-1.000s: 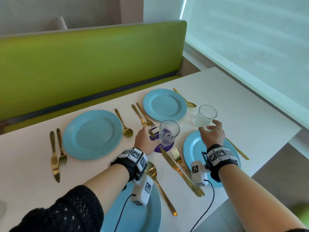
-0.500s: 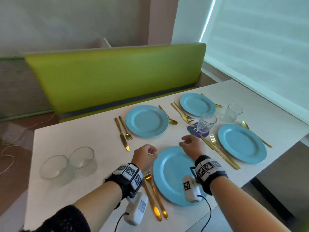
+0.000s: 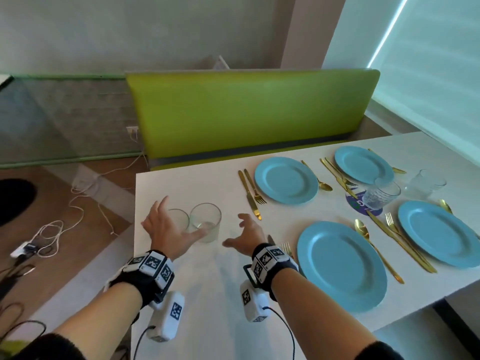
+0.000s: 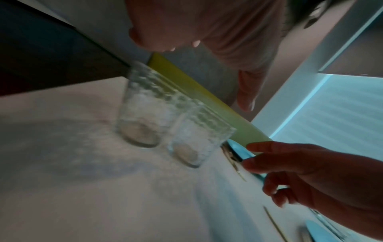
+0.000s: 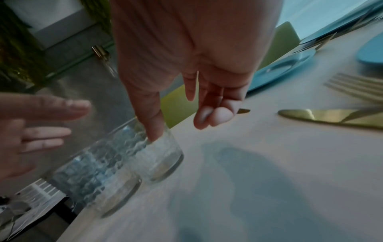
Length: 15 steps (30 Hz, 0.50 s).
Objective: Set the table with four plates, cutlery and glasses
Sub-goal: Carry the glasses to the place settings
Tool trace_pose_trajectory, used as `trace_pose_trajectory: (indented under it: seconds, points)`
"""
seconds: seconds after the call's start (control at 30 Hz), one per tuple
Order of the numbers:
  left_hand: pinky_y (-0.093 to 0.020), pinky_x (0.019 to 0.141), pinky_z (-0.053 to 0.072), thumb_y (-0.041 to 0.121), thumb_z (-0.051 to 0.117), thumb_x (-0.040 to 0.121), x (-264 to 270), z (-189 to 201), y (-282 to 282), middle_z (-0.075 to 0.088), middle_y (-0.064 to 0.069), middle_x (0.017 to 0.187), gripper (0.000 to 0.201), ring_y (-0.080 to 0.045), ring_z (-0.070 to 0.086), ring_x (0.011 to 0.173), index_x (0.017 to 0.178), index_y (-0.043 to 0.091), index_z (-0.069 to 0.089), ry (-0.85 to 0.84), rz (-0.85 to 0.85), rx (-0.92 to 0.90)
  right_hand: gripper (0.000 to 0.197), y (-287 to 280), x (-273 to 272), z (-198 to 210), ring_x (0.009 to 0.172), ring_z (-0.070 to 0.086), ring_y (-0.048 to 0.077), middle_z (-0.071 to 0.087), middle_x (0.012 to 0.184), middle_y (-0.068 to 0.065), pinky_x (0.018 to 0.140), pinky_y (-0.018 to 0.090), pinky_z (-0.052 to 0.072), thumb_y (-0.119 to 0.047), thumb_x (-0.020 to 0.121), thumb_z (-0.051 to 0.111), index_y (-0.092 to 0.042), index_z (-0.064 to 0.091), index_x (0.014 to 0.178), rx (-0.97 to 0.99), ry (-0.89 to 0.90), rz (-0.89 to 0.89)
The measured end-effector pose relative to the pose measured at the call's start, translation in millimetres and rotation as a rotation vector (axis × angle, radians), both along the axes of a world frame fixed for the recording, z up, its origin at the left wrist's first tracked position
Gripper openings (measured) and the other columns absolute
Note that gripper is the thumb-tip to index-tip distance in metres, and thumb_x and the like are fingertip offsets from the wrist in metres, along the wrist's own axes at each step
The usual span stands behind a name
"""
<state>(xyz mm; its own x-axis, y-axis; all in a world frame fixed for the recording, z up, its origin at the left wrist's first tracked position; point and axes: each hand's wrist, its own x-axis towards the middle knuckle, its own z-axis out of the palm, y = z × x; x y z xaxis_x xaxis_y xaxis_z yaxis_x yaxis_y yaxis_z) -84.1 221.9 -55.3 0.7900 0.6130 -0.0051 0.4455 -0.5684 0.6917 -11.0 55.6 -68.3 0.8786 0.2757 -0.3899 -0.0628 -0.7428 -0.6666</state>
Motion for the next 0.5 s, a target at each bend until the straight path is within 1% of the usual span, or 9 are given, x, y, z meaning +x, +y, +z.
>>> trace_pose_trajectory:
  seconds: [0.03, 0.07, 0.13, 0.17, 0.2, 0.23, 0.27, 0.37, 0.5]
  points:
    - [-0.045, 0.116, 0.014, 0.048, 0.090, 0.042, -6, -7, 10, 0.025, -0.014, 0.150, 0.127, -0.031, 0.021, 0.141, 0.144, 0.010, 0.024, 0.011, 0.036, -0.032, 0.086, 7, -1, -4, 0.129, 0.045, 0.018, 0.045, 0.140, 0.005, 0.102, 0.025, 0.037, -0.026, 0.072, 0.079, -0.017, 0.030, 0.142, 0.001, 0.007, 0.007]
    - [-0.047, 0.115, 0.021, 0.053, 0.089, 0.036, -12, -13, 18, 0.032, -0.014, 0.146, 0.129, -0.032, 0.028, 0.137, 0.141, 0.010, 0.030, 0.001, 0.055, -0.050, 0.090, 13, -2, -7, 0.131, 0.043, 0.019, 0.043, 0.142, 0.006, 0.105, 0.026, 0.036, -0.027, 0.070, 0.080, -0.017, 0.028, 0.143, 0.006, 0.013, 0.011]
    - [-0.049, 0.105, 0.039, 0.063, 0.086, 0.026, -21, -33, 35, 0.048, -0.014, 0.133, 0.129, -0.033, 0.046, 0.125, 0.133, 0.006, 0.040, -0.021, 0.097, -0.080, 0.096, 22, -1, -15, 0.132, 0.041, 0.020, 0.041, 0.145, 0.006, 0.107, 0.028, 0.036, -0.028, 0.068, 0.082, -0.017, 0.025, 0.145, 0.014, 0.001, 0.018]
    - [-0.047, 0.104, 0.040, 0.054, 0.091, 0.029, -25, -40, 41, 0.047, -0.016, 0.133, 0.128, -0.033, 0.046, 0.125, 0.134, 0.003, 0.038, -0.033, 0.113, -0.118, 0.097, 26, -1, -17, 0.133, 0.041, 0.020, 0.041, 0.145, 0.006, 0.107, 0.028, 0.035, -0.029, 0.068, 0.082, -0.017, 0.024, 0.145, 0.019, -0.010, 0.017]
    - [-0.044, 0.108, 0.036, 0.036, 0.096, 0.035, -29, -43, 43, 0.040, -0.017, 0.139, 0.129, -0.032, 0.041, 0.130, 0.139, 0.001, 0.028, -0.031, 0.125, -0.191, 0.098, 30, 0, -19, 0.132, 0.041, 0.019, 0.041, 0.145, 0.006, 0.106, 0.027, 0.035, -0.029, 0.067, 0.082, -0.018, 0.024, 0.145, 0.029, -0.023, 0.014]
    - [-0.042, 0.112, 0.032, 0.020, 0.095, 0.042, -31, -45, 45, 0.032, -0.018, 0.145, 0.129, -0.030, 0.035, 0.135, 0.144, 0.002, 0.017, -0.017, 0.115, -0.261, 0.098, 33, 1, -21, 0.132, 0.041, 0.019, 0.041, 0.145, 0.005, 0.106, 0.027, 0.035, -0.029, 0.067, 0.082, -0.018, 0.025, 0.145, 0.040, -0.033, 0.013]
    - [-0.040, 0.114, 0.029, 0.012, 0.093, 0.048, -31, -50, 46, 0.027, -0.017, 0.149, 0.129, -0.029, 0.031, 0.138, 0.146, 0.005, 0.010, -0.004, 0.103, -0.340, 0.097, 36, 2, -23, 0.131, 0.042, 0.019, 0.042, 0.144, 0.004, 0.106, 0.027, 0.035, -0.029, 0.066, 0.083, -0.018, 0.026, 0.144, 0.051, -0.039, 0.014]
    - [-0.037, 0.113, 0.029, 0.009, 0.089, 0.056, -24, -62, 46, 0.030, -0.012, 0.151, 0.123, -0.024, 0.032, 0.140, 0.149, 0.014, 0.007, 0.014, 0.059, -0.443, 0.093, 44, 6, -31, 0.127, 0.046, 0.018, 0.048, 0.139, 0.000, 0.104, 0.027, 0.038, -0.030, 0.063, 0.085, -0.022, 0.033, 0.140, 0.091, -0.048, 0.005]
    - [-0.035, 0.110, 0.034, 0.019, 0.089, 0.058, -9, -68, 45, 0.040, -0.002, 0.148, 0.108, -0.023, 0.041, 0.135, 0.145, 0.021, 0.026, 0.029, 0.027, -0.445, 0.089, 50, 6, -39, 0.123, 0.049, 0.019, 0.054, 0.131, -0.001, 0.099, 0.026, 0.040, -0.030, 0.062, 0.085, -0.025, 0.037, 0.136, 0.123, -0.042, -0.008]
